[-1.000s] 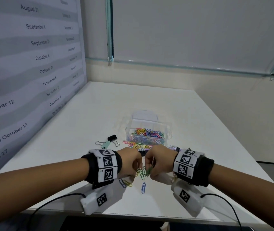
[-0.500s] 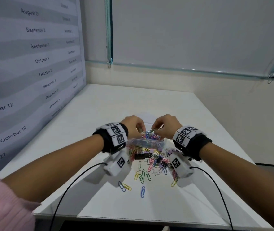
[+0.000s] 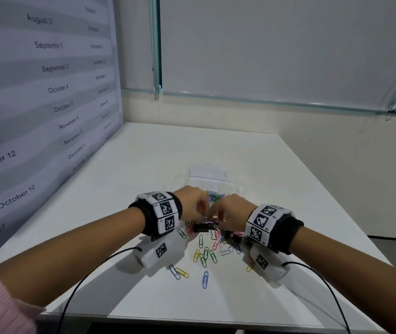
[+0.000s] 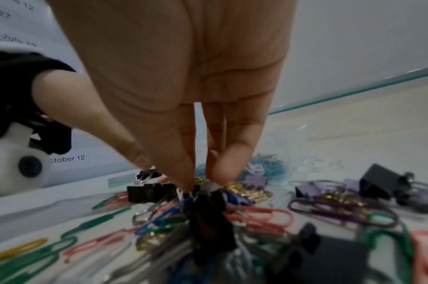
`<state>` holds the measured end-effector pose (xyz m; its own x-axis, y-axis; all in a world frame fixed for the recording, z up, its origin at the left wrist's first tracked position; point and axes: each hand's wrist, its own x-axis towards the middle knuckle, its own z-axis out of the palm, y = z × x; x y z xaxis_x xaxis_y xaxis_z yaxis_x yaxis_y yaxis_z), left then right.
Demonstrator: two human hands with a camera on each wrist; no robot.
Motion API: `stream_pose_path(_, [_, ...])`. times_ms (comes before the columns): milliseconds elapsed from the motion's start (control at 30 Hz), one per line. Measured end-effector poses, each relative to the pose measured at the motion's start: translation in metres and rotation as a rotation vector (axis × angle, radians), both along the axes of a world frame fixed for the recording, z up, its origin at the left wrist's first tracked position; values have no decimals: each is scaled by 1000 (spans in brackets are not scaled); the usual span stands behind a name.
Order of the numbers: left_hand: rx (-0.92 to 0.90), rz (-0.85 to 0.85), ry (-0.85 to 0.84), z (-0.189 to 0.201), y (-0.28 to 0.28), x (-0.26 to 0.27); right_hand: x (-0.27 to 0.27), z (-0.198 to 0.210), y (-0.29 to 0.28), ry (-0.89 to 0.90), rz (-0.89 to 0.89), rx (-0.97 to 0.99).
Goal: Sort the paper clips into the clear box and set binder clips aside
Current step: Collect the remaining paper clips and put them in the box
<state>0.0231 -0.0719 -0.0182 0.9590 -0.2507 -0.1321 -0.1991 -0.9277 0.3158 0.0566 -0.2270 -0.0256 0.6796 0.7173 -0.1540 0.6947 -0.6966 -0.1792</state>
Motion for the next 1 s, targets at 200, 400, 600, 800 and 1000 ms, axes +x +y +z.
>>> stream_pose_path(200, [159,-6,105,-11,-4,-11,-2,-4,4,7,-10,-33])
stream_pose_path(400, [119,-57,115,-9,-6,-18,-4,-3,1,33,-6,-41])
stream_pose_path(600, [163,-60,119,-14,-7,-18,-8,-3,-2,63,4,28])
stream_pose_path(800, [102,-8,23,-9,-1,-18,-9,-6,1,83,14,16])
stream_pose_path(1000, [-91,145,-58,5,18,-13,-7,-4,2,72,-12,57])
